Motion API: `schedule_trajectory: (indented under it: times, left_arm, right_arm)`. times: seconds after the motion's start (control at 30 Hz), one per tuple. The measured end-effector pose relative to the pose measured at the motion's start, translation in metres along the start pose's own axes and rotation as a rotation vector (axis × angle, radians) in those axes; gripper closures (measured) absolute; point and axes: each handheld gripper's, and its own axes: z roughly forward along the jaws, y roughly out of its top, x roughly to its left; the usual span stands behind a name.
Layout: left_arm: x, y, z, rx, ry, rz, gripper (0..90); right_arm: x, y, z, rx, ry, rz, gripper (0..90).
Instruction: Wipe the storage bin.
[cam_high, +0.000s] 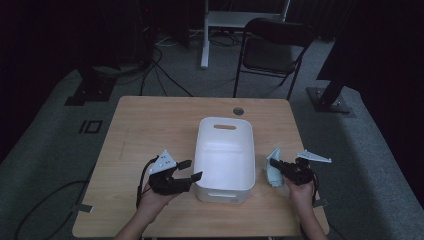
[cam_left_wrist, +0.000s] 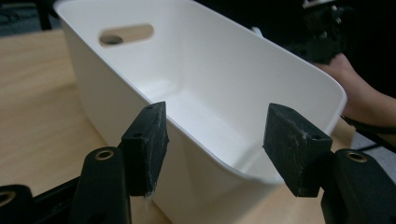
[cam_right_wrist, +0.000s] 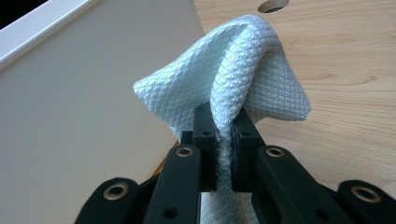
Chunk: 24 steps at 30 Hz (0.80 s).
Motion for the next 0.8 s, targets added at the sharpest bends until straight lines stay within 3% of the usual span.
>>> schedule_trajectory:
  times: [0.47,0.57,0.63,0.7,0.8]
  left_arm:
    - [0.05,0.036,0.033,-0.036,0.022,0.047,40.5]
    - [0.069,0.048,0.048,-0.039,0.028,0.044,40.5]
    - [0.069,0.048,0.048,-0.039,0.028,0.044,40.6]
    - [0.09,0.059,0.063,-0.029,0.034,0.062,41.3]
    - [0.106,0.067,0.075,-0.023,0.029,0.067,41.3]
  right_arm:
    - [0.004,-0.001,0.002,0.005,0.025,-0.015,83.7]
    - [0.004,0.0,0.001,0.001,0.027,-0.014,83.6]
    - [0.004,0.0,0.001,-0.001,0.028,-0.014,83.6]
    - [0.003,-0.001,0.0,-0.003,0.029,-0.008,83.6]
    - [0.002,-0.001,0.0,-0.002,0.03,-0.009,83.6]
